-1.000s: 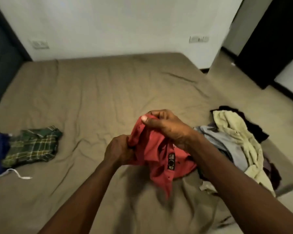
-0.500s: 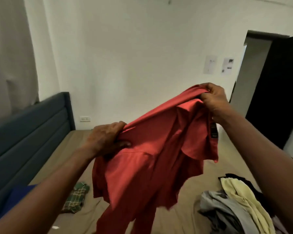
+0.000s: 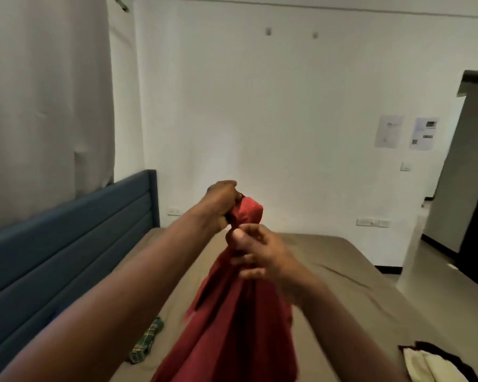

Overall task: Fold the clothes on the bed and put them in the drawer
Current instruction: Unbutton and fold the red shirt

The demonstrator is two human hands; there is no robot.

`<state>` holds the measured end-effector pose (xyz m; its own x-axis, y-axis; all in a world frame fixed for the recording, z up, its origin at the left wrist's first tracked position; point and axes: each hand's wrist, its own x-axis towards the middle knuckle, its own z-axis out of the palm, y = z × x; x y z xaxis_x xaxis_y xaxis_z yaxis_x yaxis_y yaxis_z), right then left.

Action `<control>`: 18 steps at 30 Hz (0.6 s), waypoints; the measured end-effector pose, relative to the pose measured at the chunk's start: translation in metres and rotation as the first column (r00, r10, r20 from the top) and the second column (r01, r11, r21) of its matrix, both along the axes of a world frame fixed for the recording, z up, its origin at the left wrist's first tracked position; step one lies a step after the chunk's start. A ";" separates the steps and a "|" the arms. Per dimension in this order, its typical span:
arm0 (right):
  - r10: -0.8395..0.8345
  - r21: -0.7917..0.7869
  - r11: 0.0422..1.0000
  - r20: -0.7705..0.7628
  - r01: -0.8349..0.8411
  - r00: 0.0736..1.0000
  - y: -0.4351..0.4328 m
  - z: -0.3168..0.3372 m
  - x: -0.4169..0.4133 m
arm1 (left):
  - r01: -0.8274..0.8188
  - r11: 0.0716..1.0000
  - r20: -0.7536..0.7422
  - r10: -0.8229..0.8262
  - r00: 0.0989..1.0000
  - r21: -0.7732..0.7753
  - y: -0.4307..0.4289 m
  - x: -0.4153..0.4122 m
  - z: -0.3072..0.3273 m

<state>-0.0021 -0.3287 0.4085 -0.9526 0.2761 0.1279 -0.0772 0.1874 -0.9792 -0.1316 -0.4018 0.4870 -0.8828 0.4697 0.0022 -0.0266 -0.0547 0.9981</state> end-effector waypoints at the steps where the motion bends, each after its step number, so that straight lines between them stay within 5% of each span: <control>1: -0.011 0.059 0.998 -0.004 0.011 1.000 -0.005 -0.006 -0.005 | -0.017 0.999 0.029 0.016 0.999 0.045 0.010 0.005 0.003; 5: -0.480 0.203 0.835 -0.187 0.511 0.857 0.018 -0.009 -0.035 | -0.093 0.976 0.102 0.074 0.992 0.199 0.025 0.016 0.032; 8: -0.453 0.152 0.864 -0.182 0.480 0.873 0.060 0.002 -0.055 | -0.049 0.944 0.044 0.036 0.998 0.326 0.029 0.027 0.059; 9: -0.408 0.040 0.905 -0.198 0.423 0.891 0.074 0.007 -0.060 | -0.026 0.962 -0.097 0.054 0.994 0.272 0.030 0.029 0.065; 10: -0.381 -0.067 0.924 -0.217 0.376 0.899 0.084 0.015 -0.062 | -0.024 0.993 -0.328 0.061 0.943 0.118 0.028 0.028 0.067; 12: -0.367 -0.126 0.930 -0.294 0.345 0.882 0.103 0.040 -0.065 | -0.301 0.896 -0.769 -0.068 0.636 -0.328 0.019 0.023 0.067; 14: -0.346 -0.023 0.929 -0.413 0.370 0.842 0.121 0.068 -0.068 | -0.638 0.680 -0.922 -0.162 0.351 -0.362 0.010 0.016 0.065; 15: -0.310 0.047 0.927 -0.463 0.372 0.831 0.128 0.082 -0.069 | -0.705 0.644 -0.951 -0.136 0.279 -0.298 0.006 0.017 0.066; 16: -0.268 0.138 0.917 -0.484 0.375 0.833 0.134 0.096 -0.066 | -0.716 0.661 -0.967 -0.062 0.248 -0.226 0.003 0.016 0.068; 18: -0.150 0.364 0.862 -0.479 0.351 0.865 0.146 0.122 -0.052 | -0.616 0.780 -0.916 0.162 0.367 -0.109 0.000 0.011 0.072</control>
<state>-0.0545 -0.1823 0.5307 -0.6810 0.3189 0.6592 -0.3521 0.6466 -0.6767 -0.1210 -0.4017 0.5594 -0.6121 0.2242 0.7584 0.7193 0.5564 0.4160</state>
